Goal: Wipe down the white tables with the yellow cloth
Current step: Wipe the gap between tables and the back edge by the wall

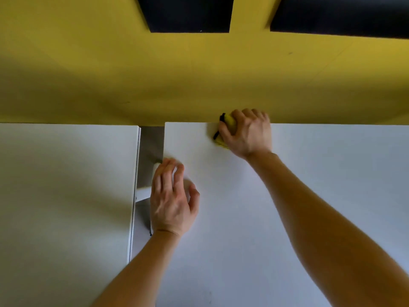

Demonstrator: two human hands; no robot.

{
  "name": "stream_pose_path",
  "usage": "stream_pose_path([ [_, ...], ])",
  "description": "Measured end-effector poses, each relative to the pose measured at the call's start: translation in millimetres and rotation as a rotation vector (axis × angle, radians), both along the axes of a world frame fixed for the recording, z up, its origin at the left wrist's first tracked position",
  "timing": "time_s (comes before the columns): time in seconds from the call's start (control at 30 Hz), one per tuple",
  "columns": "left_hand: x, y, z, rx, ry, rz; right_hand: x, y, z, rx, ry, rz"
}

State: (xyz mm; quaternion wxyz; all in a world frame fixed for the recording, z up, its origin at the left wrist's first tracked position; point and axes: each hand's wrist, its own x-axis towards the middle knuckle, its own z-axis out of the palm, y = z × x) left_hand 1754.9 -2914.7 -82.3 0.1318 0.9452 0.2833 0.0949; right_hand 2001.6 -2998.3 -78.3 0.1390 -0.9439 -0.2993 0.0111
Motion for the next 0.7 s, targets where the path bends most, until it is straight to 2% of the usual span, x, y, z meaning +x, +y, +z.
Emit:
stream_pose_path([
  [0.1,0.6,-1.5,0.5,0.011,0.016,0.04,-53.7,104.9,0.9,0.005,0.064,0.222],
  [0.2,1.0,-2.6,2.0,0.016,0.007,0.04,-62.1,124.6,5.6,0.011,0.123,0.317],
  [0.33,-0.5,-0.9,1.4,0.007,-0.014,0.025,1.0,14.2,-8.2,0.102,0.071,0.193],
  [0.43,1.0,0.4,1.9,0.022,-0.008,-0.017,51.2,-95.4,-3.7,0.065,-0.013,0.05],
  [0.5,1.2,1.6,-2.7,0.051,-0.032,-0.058,56.8,-111.2,-0.1,0.026,-0.045,-0.07],
  [0.57,-0.2,0.1,-4.8,0.061,-0.062,-0.156,39.0,-83.8,-3.1,-0.008,-0.043,-0.133],
  [0.7,-0.1,1.8,-4.6,0.039,-0.056,-0.208,-11.7,26.1,-6.9,0.02,0.017,0.137],
])
